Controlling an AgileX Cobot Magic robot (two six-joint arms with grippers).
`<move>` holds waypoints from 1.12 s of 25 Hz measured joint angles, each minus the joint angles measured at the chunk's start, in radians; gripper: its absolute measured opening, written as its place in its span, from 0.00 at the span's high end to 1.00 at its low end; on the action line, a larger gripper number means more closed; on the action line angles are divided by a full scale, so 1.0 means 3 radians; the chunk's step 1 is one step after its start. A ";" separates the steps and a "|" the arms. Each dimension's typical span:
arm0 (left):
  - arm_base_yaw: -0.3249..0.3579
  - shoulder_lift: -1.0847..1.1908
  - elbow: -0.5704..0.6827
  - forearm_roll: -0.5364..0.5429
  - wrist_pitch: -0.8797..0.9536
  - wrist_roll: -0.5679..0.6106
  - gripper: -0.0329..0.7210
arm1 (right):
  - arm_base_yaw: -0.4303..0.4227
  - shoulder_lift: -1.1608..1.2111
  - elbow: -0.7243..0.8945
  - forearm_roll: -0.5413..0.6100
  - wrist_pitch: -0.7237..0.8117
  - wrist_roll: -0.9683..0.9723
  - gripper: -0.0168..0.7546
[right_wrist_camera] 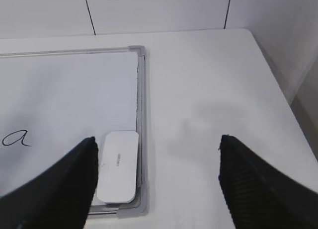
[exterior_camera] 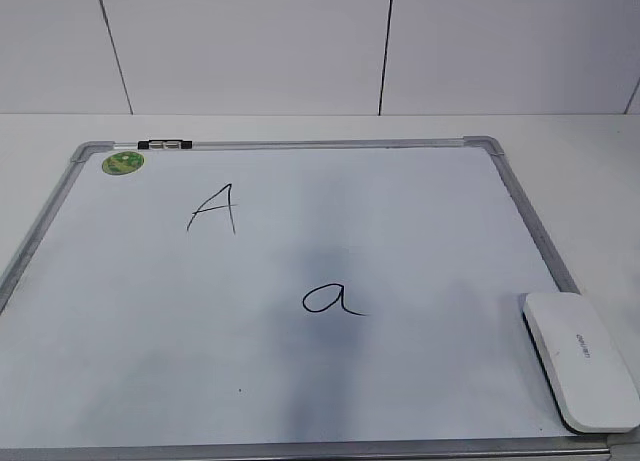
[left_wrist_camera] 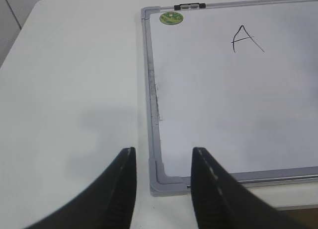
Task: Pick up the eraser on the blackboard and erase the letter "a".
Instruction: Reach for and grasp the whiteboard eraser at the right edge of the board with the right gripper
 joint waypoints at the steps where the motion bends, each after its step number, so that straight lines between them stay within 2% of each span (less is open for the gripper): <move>1: 0.0000 0.0000 0.0000 0.0000 0.0000 0.0000 0.61 | 0.0000 0.0137 -0.0061 0.0006 0.0054 0.0000 0.22; 5: 0.0000 0.0000 0.0000 0.0000 0.0000 0.0000 0.61 | 0.0000 0.0671 -0.0231 0.0165 0.0301 0.0004 0.22; 13: 0.0000 0.0000 0.0000 0.0000 0.0000 0.0000 0.61 | 0.0000 0.1519 -0.0242 0.0458 0.0324 -0.0002 0.22; 28: 0.0000 0.0000 0.0000 0.0000 0.0000 0.0000 0.61 | 0.0047 0.2460 -0.0242 0.0681 0.0305 -0.0043 0.22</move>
